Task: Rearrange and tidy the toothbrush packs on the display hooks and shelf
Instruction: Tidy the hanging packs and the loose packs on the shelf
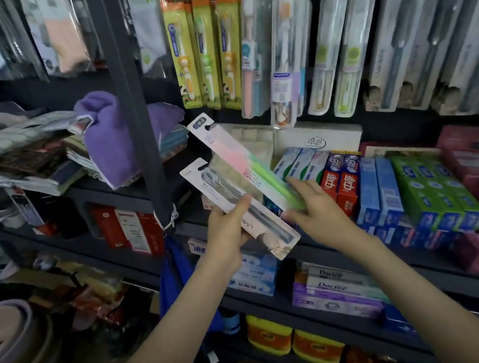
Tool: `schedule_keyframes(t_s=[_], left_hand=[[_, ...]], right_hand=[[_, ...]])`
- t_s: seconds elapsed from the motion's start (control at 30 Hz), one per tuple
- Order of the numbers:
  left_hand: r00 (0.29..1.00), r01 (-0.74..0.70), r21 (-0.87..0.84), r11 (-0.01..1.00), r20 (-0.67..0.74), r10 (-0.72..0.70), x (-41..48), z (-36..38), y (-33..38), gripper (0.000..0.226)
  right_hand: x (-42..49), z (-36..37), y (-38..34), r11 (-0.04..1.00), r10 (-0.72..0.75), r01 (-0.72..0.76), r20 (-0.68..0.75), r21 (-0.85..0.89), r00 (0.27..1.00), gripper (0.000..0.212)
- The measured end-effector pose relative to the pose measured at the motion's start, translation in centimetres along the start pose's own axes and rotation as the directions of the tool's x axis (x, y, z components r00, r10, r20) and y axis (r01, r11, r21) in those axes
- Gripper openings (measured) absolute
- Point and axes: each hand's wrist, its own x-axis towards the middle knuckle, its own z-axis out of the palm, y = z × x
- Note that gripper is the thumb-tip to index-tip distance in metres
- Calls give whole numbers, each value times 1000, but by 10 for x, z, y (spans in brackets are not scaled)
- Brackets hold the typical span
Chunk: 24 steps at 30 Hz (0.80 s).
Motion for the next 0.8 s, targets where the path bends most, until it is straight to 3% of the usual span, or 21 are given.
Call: schedule_keyframes(t_s=[0.33, 0.43, 0.6, 0.8], left_hand=[[955, -291, 210, 933, 13, 295, -25, 34, -7, 28], [945, -328, 255, 910, 106, 311, -32, 48, -3, 29], [883, -415, 282, 865, 354, 308, -43, 93, 8, 35], [784, -474, 280, 835, 565, 256, -50, 155, 10, 32]], right_hand=[[-37, -24, 8, 993, -106, 109, 63, -43, 992, 64], [-43, -42, 8, 993, -115, 116, 44, -5, 992, 65], [-50, -77, 7, 996, -82, 80, -118, -24, 990, 77], [-69, -132, 33, 996, -84, 82, -264, -20, 961, 60]])
